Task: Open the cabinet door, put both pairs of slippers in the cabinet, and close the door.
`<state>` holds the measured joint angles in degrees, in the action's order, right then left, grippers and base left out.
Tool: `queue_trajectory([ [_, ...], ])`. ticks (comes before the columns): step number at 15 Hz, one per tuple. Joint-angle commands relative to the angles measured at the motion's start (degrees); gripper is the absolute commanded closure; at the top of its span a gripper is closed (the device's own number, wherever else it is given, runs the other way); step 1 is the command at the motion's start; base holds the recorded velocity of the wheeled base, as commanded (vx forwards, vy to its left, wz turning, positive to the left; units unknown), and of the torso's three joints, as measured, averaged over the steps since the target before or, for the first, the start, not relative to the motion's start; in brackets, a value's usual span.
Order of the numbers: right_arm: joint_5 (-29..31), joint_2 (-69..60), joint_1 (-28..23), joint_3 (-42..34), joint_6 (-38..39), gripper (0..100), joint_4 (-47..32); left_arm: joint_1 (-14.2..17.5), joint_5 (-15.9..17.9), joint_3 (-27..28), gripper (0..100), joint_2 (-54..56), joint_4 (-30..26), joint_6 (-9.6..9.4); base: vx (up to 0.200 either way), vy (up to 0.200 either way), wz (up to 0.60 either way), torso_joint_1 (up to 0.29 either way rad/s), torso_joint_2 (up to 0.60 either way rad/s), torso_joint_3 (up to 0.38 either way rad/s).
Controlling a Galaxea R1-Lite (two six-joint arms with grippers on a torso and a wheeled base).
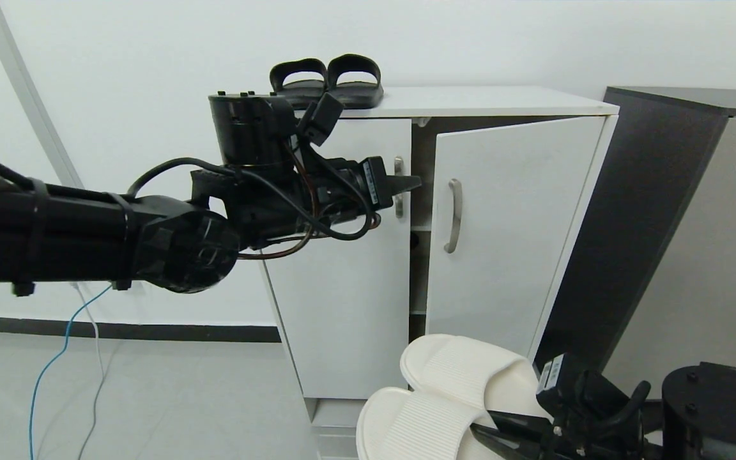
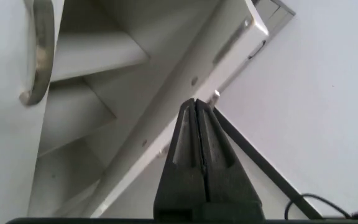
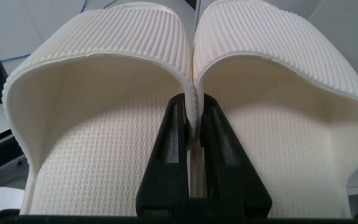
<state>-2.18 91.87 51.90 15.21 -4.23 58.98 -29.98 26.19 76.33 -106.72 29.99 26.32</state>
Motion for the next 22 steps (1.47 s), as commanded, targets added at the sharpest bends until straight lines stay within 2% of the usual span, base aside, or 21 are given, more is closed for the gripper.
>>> queue_trajectory([
  [1,-0.02,-0.02,0.75,-0.18,0.01,100,0.0,0.36,0.09,2.86,100,-3.23,0.07,0.4,0.0,0.0,0.0,0.0,0.0,0.0],
  [5,0.07,-0.02,0.84,-0.18,0.01,100,0.0,0.36,-0.61,10.42,100,-10.18,1.04,0.49,0.0,0.0,0.0,0.0,0.0,0.0],
  [7,0.16,0.07,0.84,-0.27,0.01,100,0.0,0.36,-0.61,10.95,100,-10.88,1.04,0.31,0.0,0.0,0.0,0.0,0.0,0.0],
  [10,0.16,0.33,0.84,-0.54,0.01,100,0.0,-0.87,-0.96,10.25,100,-10.62,1.48,-0.04,-0.2,0.0,0.0,0.002,0.0,0.002],
  [13,0.16,0.42,0.84,-0.54,0.01,100,0.0,-3.77,-1.05,5.41,100,-7.81,3.67,-0.83,-0.2,0.0,0.0,0.004,0.0,0.001],
  [14,0.16,0.42,0.84,-0.54,0.01,100,0.0,-6.06,-0.96,1.9,100,-6.05,6.57,-0.92,-0.2,0.0,0.0,0.002,0.0,-0.002],
  [16,0.16,0.5,0.84,-0.54,0.01,100,0.0,-7.82,-0.78,0.58,100,-4.99,8.33,-0.83,-0.2,0.0,0.0,0.0,0.0,0.007],
  [19,0.25,0.5,0.75,-0.45,0.01,100,0.08,-7.38,-0.96,0.49,100,-4.99,8.51,-0.83,0.0,0.0,0.0,0.0,0.0,0.0],
  [20,0.25,0.59,0.49,-0.36,0.1,100,0.17,-6.15,-1.31,-0.21,100,-4.55,8.6,-0.92,0.0,0.0,0.0,0.0,0.0,0.0],
  [22,0.25,1.03,-0.57,-0.1,0.19,100,0.17,-3.16,-2.54,-4.96,100,-0.86,9.56,-1.01,0.0,0.0,0.0,0.0,0.0,0.0],
])
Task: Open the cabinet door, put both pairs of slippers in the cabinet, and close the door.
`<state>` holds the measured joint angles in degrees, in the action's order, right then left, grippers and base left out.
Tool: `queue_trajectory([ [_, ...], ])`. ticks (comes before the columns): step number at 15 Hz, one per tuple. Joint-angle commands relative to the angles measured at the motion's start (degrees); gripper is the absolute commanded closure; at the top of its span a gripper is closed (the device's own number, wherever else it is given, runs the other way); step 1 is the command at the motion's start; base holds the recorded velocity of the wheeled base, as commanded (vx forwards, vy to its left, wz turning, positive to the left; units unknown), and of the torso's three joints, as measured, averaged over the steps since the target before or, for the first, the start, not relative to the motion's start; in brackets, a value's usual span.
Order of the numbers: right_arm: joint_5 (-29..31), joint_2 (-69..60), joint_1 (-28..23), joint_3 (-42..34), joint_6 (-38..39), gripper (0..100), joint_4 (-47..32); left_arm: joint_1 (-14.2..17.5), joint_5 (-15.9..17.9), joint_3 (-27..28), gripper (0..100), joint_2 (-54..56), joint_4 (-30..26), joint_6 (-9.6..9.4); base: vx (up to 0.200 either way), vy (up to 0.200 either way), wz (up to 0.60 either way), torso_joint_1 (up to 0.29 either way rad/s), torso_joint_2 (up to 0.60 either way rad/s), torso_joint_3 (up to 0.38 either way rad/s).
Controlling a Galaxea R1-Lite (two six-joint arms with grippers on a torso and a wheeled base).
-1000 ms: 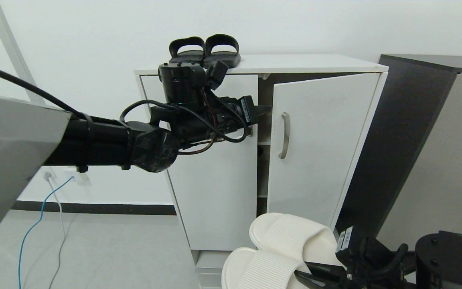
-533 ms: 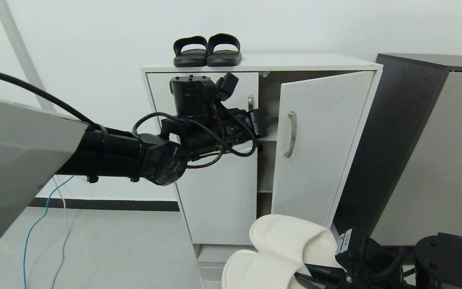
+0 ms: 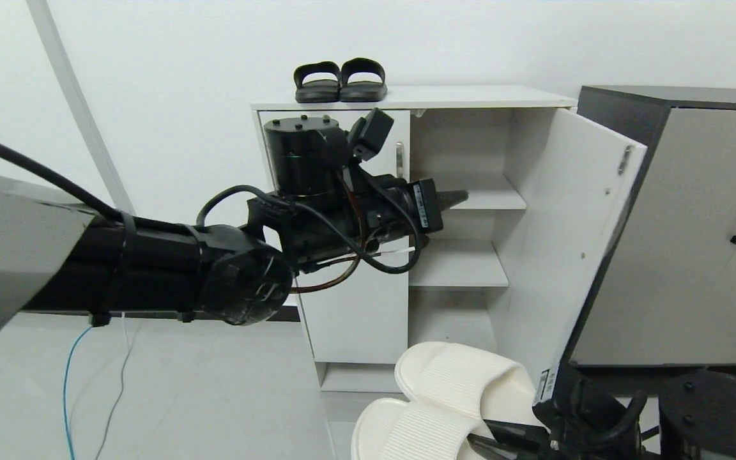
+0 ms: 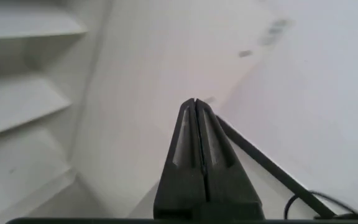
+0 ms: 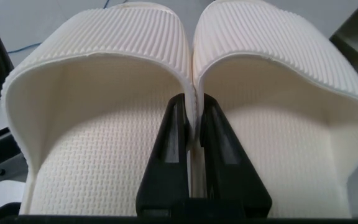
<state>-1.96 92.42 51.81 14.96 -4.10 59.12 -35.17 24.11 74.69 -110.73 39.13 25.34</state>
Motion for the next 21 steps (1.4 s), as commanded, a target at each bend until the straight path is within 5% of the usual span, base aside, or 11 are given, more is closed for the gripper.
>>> queue_trajectory([
  [1,0.03,0.66,-1.19,0.51,0.14,100,0.03,3.35,-1.35,-7.63,100,6.84,0.77,-0.03,0.0,0.0,0.0,0.0,0.0,0.0],
  [2,0.03,1.1,-1.89,0.69,0.14,100,0.03,4.41,-1.7,-11.67,100,10.09,0.77,-0.21,0.0,0.0,0.0,0.0,0.0,0.0],
  [5,-0.06,2.86,-4.17,1.57,0.4,100,0.2,10.12,-2.32,-33.47,100,28.64,0.68,-6.89,0.0,0.0,0.0,0.0,0.0,0.0],
  [7,-0.06,3.03,-4.88,1.83,0.4,100,0.2,11.88,-5.13,-45.16,100,40.33,0.16,-9.35,0.0,0.0,0.0,0.0,0.0,0.0],
  [10,0.03,2.59,-5.93,2.01,0.4,100,0.2,11.88,-20.69,-57.99,100,52.19,-3.89,-16.64,0.0,0.0,0.0,0.0,0.0,0.0],
  [11,-0.06,2.51,-7.51,2.62,0.4,100,0.29,11.88,-26.84,-64.23,100,55.88,-5.12,-20.6,0.0,0.0,0.0,0.0,0.0,0.0],
  [13,-0.23,2.42,-10.24,4.38,1.02,100,0.2,11.97,-35.36,-74.6,100,63.0,-4.94,-21.21,0.0,0.0,0.0,0.0,0.0,0.0],
  [14,-0.15,2.42,-10.94,4.73,1.81,100,0.2,12.85,-35.71,-74.69,100,69.33,-10.48,-20.16,0.0,0.0,0.0,0.0,0.0,0.0],
  [15,-0.06,1.98,-11.47,4.55,1.9,100,0.2,15.04,-35.63,-74.6,100,74.43,-16.19,-21.04,0.0,0.0,0.0,0.0,0.0,0.0],
  [21,0.03,1.01,-12.26,4.91,1.9,100,-0.06,19.26,-35.63,-74.69,100,97.46,-35.79,-21.21,0.0,0.0,0.0,0.0,0.0,0.0],
])
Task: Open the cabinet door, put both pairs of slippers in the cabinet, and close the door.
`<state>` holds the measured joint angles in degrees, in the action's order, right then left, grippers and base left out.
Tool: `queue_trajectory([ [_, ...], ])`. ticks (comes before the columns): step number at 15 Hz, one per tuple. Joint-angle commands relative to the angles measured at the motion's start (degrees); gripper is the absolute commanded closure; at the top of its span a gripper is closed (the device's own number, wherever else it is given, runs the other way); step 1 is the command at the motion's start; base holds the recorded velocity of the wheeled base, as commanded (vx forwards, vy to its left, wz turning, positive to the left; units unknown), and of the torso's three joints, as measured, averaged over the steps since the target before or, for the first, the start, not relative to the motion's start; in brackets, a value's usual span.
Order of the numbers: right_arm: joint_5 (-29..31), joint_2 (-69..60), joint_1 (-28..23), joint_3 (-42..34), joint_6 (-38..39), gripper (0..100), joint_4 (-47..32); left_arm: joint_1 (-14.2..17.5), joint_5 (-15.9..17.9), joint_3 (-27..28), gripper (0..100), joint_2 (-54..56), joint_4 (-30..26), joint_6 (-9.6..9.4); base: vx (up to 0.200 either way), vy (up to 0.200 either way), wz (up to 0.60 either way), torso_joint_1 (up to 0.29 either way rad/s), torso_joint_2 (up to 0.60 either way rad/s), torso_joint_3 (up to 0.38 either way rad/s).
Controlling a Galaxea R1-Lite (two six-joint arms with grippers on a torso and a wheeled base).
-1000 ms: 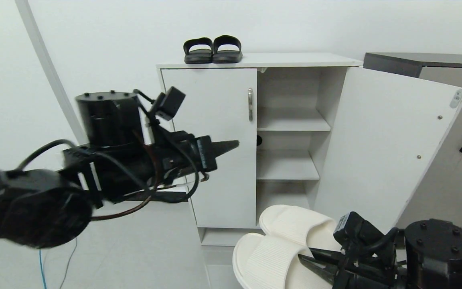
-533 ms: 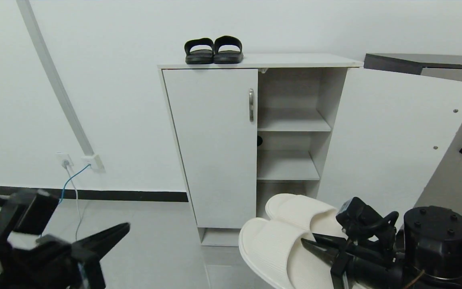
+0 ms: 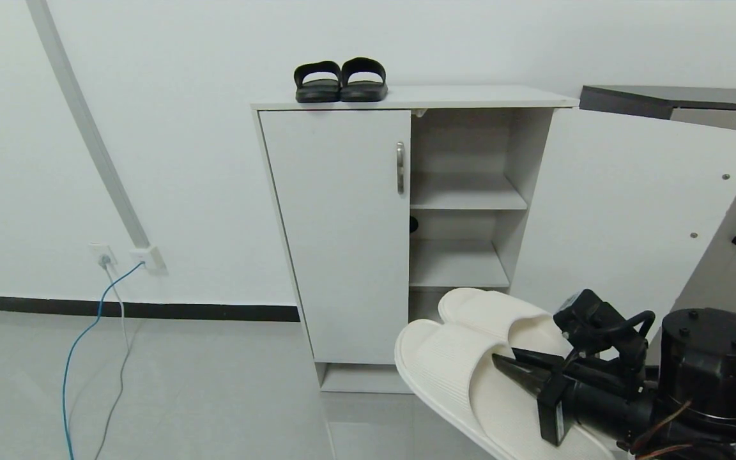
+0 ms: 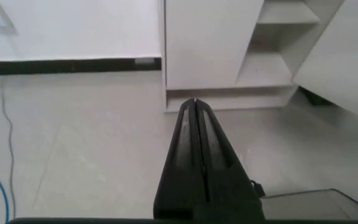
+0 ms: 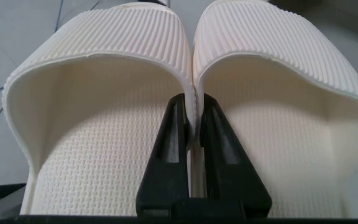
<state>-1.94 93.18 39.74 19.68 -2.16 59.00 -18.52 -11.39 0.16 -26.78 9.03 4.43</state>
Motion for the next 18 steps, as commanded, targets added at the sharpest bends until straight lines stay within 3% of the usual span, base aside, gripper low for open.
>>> queue_trajectory([
  [1,0.0,0.59,-0.54,0.45,-0.04,100,0.06,4.19,0.05,0.11,100,17.55,-7.63,-0.47,0.0,0.0,0.0,0.0,0.0,0.0],
  [4,0.0,3.23,-0.72,3.09,-0.13,100,0.15,10.17,-0.04,0.11,100,21.6,-7.54,-0.91,0.0,0.0,0.0,0.0,0.0,0.0],
  [6,0.0,3.67,-0.81,3.09,-0.13,100,0.06,11.66,-0.83,0.11,100,21.6,-7.54,-0.38,0.0,0.0,0.0,0.0,0.0,0.0],
  [7,0.0,4.46,-0.81,2.65,-0.13,100,0.15,13.77,-0.83,0.11,100,21.69,-7.54,-0.56,0.0,0.0,0.0,0.0,0.0,0.0],
  [8,0.0,4.81,-0.81,2.47,-0.22,100,0.32,17.99,-0.39,0.11,100,22.04,-7.63,-0.91,0.0,0.0,0.0,0.0,0.0,0.0],
  [9,0.0,4.81,-0.63,2.56,-0.22,100,0.32,21.07,0.05,0.11,100,23.35,-7.54,-2.14,0.0,0.0,0.0,0.0,0.0,0.0],
  [11,0.0,4.29,-0.54,2.03,-0.3,100,0.32,19.57,1.01,0.11,100,25.02,-7.8,-2.76,0.0,0.0,0.0,0.0,0.0,0.0],
  [12,0.0,3.67,-0.45,1.68,-0.3,100,0.32,18.61,5.94,0.02,100,26.78,-8.68,-4.78,0.0,0.0,0.0,0.0,0.0,0.0],
  [13,0.0,3.49,-0.45,1.51,-0.3,100,0.32,18.61,11.74,-0.07,100,26.69,-9.3,-5.48,0.0,0.0,0.0,0.0,0.0,0.0],
  [16,0.71,3.67,0.07,0.89,-0.13,100,0.32,18.61,12.62,-0.07,100,26.69,-9.03,-5.83,0.0,0.0,0.0,0.0,0.0,0.0],
  [18,5.1,4.81,1.04,2.21,0.14,100,0.24,18.61,12.62,-0.07,100,26.69,-9.12,-5.66,0.0,0.0,0.0,0.0,0.0,0.0],
])
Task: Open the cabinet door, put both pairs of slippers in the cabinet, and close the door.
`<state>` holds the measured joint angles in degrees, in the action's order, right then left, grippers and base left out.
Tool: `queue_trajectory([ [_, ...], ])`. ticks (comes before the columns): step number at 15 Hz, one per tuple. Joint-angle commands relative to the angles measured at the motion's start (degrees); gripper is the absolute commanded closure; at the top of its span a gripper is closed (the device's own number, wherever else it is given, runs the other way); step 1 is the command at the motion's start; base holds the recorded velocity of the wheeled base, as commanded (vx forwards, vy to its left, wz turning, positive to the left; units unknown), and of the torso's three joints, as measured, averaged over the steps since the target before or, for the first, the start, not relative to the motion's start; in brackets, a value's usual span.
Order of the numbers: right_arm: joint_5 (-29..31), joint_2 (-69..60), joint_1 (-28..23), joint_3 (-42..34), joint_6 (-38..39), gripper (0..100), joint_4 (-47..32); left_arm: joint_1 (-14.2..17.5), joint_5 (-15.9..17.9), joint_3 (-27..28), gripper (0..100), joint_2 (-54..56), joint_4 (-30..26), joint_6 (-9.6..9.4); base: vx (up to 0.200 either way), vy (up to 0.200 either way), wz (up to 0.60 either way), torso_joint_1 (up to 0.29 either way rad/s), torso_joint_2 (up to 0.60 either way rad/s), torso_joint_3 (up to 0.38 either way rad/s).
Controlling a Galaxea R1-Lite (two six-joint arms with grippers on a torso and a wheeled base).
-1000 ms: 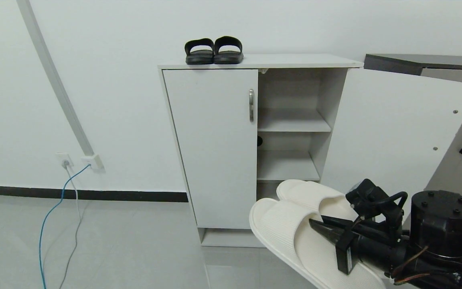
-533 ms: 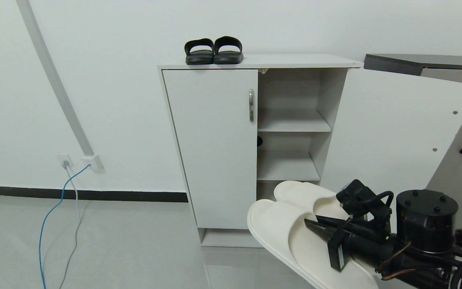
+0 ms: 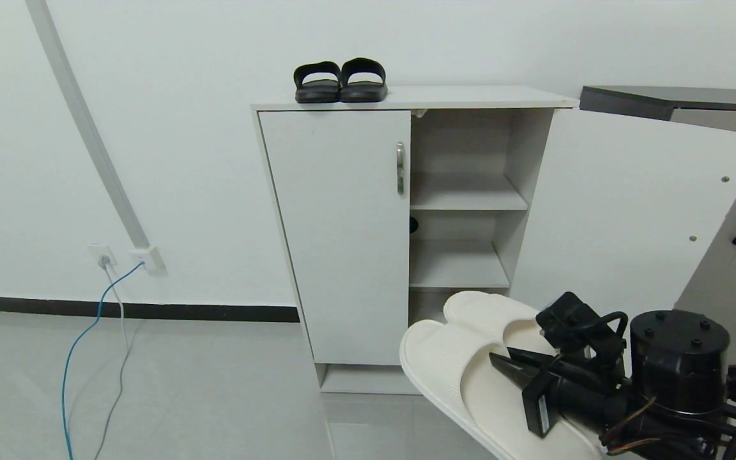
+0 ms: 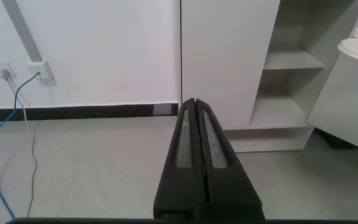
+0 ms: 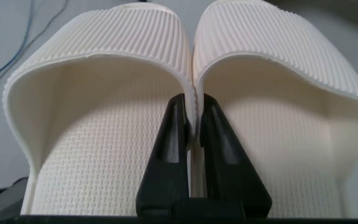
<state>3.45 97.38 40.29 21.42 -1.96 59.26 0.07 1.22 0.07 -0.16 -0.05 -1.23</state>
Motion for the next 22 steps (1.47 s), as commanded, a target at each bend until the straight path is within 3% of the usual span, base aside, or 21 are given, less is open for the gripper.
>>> queue_trajectory([
  [1,4.9,2.55,2.51,3.01,1.44,100,-0.02,0.01,0.01,0.01,100,0.07,-0.04,0.0,0.0,0.0,0.0,0.0,0.0,0.0],
  [2,6.22,3.26,3.13,3.89,2.31,100,-0.02,0.01,0.01,0.01,100,0.07,-0.04,0.0,0.0,0.0,0.0,0.0,0.0,0.0],
  [3,15.53,5.81,5.33,8.38,5.48,100,-0.2,0.01,0.01,-0.07,100,0.07,-0.04,-0.09,0.0,0.0,0.0,0.0,0.0,0.0],
  [4,21.16,7.65,5.85,11.36,6.45,100,-0.28,0.01,0.01,-0.07,100,0.07,-0.04,0.0,0.0,0.0,0.0,0.0,0.0,0.0],
  [7,27.84,12.84,5.24,17.08,8.55,100,-0.99,0.01,0.01,0.01,100,0.07,-0.04,0.0,0.0,0.0,0.0,0.0,0.0,0.0],
  [12,40.67,16.7,5.33,29.47,17.87,100,-16.54,0.01,0.01,0.01,100,0.07,-0.04,0.0,0.0,0.0,0.0,0.0,0.0,0.0],
  [14,43.22,19.08,5.24,30.7,19.01,100,-16.81,0.01,0.01,0.01,100,0.07,-0.04,0.0,0.0,0.0,0.0,0.0,0.0,0.0],
  [20,43.48,21.1,4.97,30.61,19.19,100,-16.63,0.01,0.01,0.01,100,0.07,-0.04,0.0,0.0,-0.2,0.0,0.006,0.0,0.003],
  [22,43.22,21.63,4.97,30.79,19.1,100,-16.72,0.01,0.01,0.01,100,0.07,-0.04,0.0,0.0,0.0,0.0,0.0,0.0,0.0],
])
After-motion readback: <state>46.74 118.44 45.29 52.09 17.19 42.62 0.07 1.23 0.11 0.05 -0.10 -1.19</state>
